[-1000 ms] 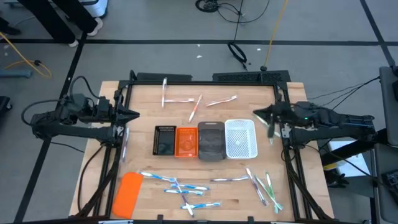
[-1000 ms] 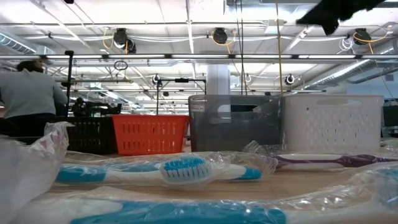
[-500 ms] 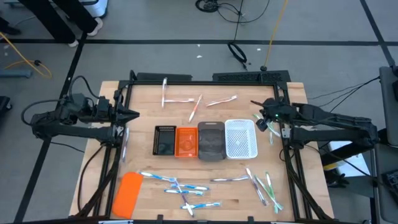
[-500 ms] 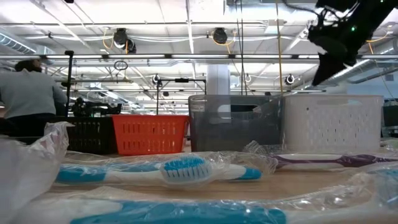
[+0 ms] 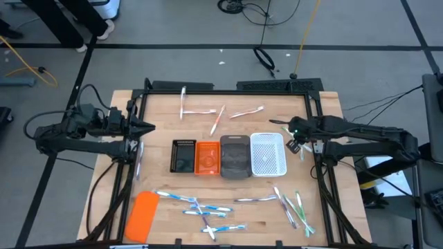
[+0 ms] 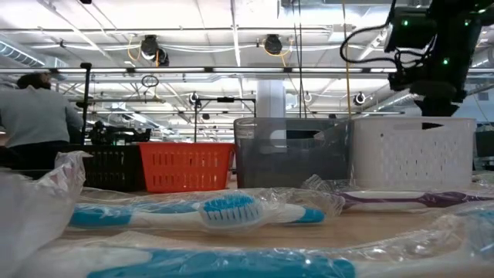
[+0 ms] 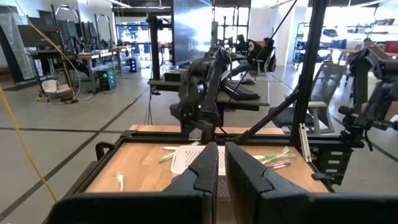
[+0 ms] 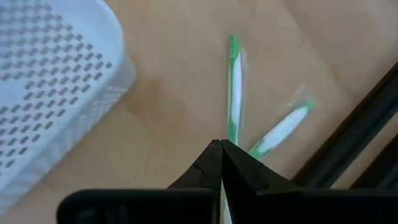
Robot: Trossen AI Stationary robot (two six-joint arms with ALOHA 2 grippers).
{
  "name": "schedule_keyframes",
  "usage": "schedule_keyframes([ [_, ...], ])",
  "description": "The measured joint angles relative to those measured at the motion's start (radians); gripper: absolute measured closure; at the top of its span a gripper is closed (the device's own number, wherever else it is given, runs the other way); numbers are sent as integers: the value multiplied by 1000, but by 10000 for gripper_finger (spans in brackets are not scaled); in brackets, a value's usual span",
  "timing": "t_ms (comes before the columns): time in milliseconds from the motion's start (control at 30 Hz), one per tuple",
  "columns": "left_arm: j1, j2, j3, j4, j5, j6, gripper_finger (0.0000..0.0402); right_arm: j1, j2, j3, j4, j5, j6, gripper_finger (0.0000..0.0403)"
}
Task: Pick & Place Toothbrushes
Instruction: Put the green toothbrush into the black bin
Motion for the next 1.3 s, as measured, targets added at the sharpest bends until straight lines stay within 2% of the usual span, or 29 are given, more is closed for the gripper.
schedule_keyframes([
  [133, 0, 0, 0, 0, 0, 0, 371, -4, 25, -31, -1, 0, 17, 371],
  [467, 0, 0, 0, 0, 0, -4, 371, -6, 81, -30, 3, 17, 84, 261],
  [667, 0, 0, 0, 0, 0, -4, 371, -39, 153, -30, 17, 31, 88, 220],
  [867, 0, 0, 0, 0, 0, -4, 371, -75, 229, -30, 51, 31, 61, 205],
  [1300, 0, 0, 0, -1, -1, -26, 371, -178, 310, -30, 126, -15, -17, 211],
])
